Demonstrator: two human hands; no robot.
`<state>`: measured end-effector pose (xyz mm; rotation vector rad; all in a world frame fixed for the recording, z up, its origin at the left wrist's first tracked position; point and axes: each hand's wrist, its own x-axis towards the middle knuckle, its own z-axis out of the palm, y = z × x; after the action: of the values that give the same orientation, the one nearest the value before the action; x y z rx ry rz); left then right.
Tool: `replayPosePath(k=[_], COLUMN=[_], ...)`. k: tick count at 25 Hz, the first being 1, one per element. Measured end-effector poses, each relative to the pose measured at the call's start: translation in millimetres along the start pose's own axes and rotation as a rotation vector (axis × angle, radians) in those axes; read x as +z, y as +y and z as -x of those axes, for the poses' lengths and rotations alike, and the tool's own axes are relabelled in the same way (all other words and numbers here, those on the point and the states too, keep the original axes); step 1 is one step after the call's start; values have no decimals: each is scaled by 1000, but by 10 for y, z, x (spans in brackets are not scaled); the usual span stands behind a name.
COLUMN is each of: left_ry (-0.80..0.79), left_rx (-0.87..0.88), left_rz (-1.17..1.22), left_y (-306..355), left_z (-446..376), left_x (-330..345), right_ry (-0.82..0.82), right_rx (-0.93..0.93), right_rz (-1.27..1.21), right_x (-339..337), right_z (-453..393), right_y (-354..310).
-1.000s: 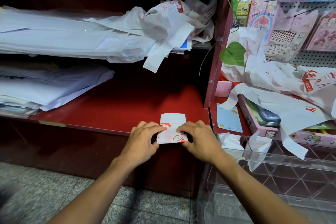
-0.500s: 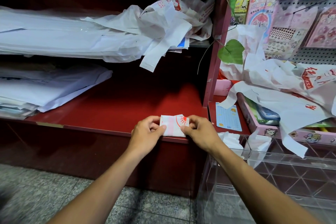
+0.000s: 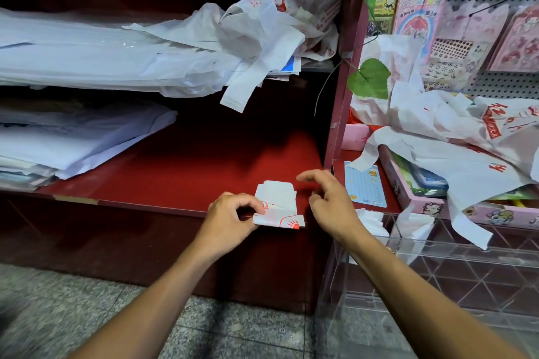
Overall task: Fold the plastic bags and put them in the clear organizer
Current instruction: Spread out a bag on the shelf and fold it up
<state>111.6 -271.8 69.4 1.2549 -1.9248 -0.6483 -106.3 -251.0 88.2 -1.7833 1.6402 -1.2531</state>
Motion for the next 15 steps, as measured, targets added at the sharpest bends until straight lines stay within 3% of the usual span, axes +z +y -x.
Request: replayPosePath(k=[4,6,11,15], left_ry=[31,18,-2,-135], left_rx=[52,86,136,58], left_rz=[-20,-27,-34,4], left_y=[18,7,38,8], left_z=[0,-8,-9,-7], left_x=[1,6,20,54], right_ry=[-311,-364,-318,-258], right_rx=[-105,-97,-69,-12], right_rz=[503,597,610,451], right_x=[-9,2,12,-25], right_z=[7,19,8,9], right_y=[-34,-62,-56,-36])
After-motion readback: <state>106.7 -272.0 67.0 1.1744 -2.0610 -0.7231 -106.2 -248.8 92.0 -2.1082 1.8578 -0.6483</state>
